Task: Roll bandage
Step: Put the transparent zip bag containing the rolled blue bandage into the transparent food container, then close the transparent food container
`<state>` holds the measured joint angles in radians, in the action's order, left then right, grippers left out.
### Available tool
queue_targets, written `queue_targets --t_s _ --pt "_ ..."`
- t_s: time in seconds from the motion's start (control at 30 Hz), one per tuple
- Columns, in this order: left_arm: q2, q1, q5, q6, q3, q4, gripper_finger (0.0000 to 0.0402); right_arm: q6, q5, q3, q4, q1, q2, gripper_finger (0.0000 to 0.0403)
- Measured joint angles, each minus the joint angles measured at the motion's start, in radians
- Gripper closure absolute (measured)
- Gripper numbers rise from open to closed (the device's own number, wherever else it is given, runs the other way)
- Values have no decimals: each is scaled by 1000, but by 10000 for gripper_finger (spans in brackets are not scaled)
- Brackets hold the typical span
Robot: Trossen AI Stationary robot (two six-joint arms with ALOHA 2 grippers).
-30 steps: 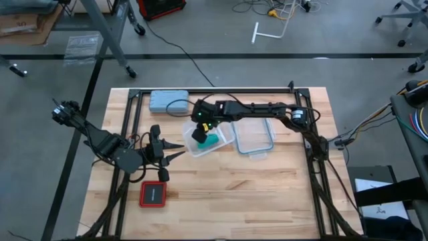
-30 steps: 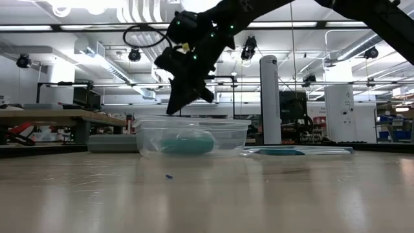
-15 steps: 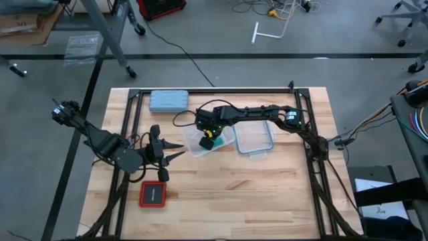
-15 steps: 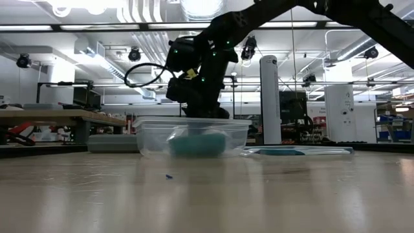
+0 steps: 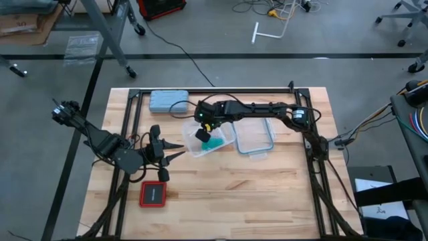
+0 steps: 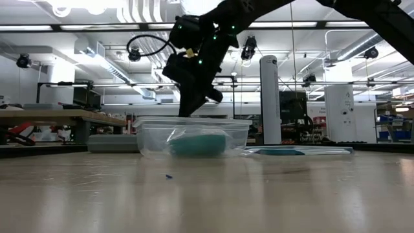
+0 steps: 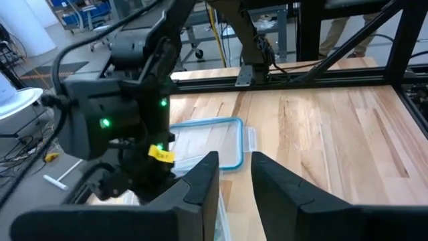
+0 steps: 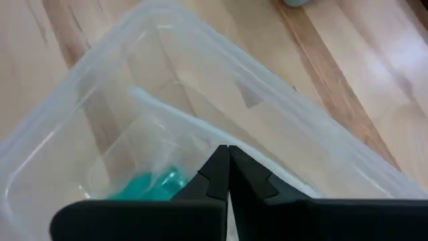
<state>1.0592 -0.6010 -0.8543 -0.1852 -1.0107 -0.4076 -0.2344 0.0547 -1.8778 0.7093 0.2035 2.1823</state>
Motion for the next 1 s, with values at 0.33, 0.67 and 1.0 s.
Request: queue_targets --t_s 0.33,0.67,1.0 --pt "0 0 0 -4 0 0 313 0 -10 1 -4 -7 62 403" --pt "0 0 20 -8 0 -1 325 58 -26 3 28 -36 -139 403" --pt "6 0 60 -12 6 -2 302 203 -18 178 88 -147 -559 403"
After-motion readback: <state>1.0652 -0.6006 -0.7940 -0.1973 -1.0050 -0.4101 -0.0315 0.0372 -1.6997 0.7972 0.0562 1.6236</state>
